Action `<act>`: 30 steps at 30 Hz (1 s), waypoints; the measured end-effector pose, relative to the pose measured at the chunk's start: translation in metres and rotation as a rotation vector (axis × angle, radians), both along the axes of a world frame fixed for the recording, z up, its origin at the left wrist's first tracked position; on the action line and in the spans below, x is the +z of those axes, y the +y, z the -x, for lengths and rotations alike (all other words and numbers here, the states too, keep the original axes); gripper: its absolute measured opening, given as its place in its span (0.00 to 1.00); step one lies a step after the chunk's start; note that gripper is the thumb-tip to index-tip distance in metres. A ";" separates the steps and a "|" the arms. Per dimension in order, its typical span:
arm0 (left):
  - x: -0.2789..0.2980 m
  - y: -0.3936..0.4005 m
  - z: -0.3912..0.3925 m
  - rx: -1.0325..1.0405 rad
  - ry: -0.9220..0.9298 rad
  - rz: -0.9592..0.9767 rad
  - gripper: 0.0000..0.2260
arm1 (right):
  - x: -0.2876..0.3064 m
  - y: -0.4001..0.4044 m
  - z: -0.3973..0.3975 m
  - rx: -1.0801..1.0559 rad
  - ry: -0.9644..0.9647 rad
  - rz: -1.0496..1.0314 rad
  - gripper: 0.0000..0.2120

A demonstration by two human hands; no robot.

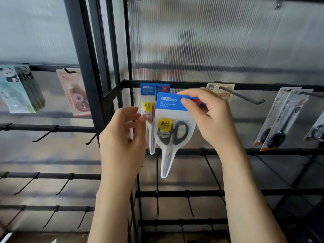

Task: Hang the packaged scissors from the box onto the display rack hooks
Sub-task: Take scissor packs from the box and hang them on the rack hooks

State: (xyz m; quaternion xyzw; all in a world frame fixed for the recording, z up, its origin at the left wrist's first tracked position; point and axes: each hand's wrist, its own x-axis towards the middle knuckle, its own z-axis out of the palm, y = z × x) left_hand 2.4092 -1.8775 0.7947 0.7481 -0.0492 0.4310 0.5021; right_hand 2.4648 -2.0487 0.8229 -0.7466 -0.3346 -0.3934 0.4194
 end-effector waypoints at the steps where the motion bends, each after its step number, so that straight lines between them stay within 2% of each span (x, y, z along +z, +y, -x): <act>1: 0.000 0.001 0.001 0.042 -0.019 -0.044 0.05 | 0.002 0.002 0.002 0.018 -0.001 -0.010 0.09; 5: -0.003 0.005 0.002 0.174 -0.037 -0.228 0.06 | 0.010 0.009 0.007 0.052 0.011 -0.013 0.09; 11: -0.013 0.008 -0.001 0.265 0.052 -0.497 0.09 | 0.018 0.024 0.004 0.040 0.124 0.010 0.08; 17: -0.015 0.012 0.002 0.254 0.079 -0.493 0.09 | 0.016 0.029 0.006 0.040 0.191 -0.015 0.08; 22: -0.014 0.014 0.000 0.248 0.075 -0.489 0.13 | 0.021 0.036 0.009 0.041 0.173 -0.018 0.08; 30: -0.019 0.014 -0.003 0.273 0.036 -0.488 0.07 | 0.015 0.038 0.007 0.039 0.210 0.000 0.10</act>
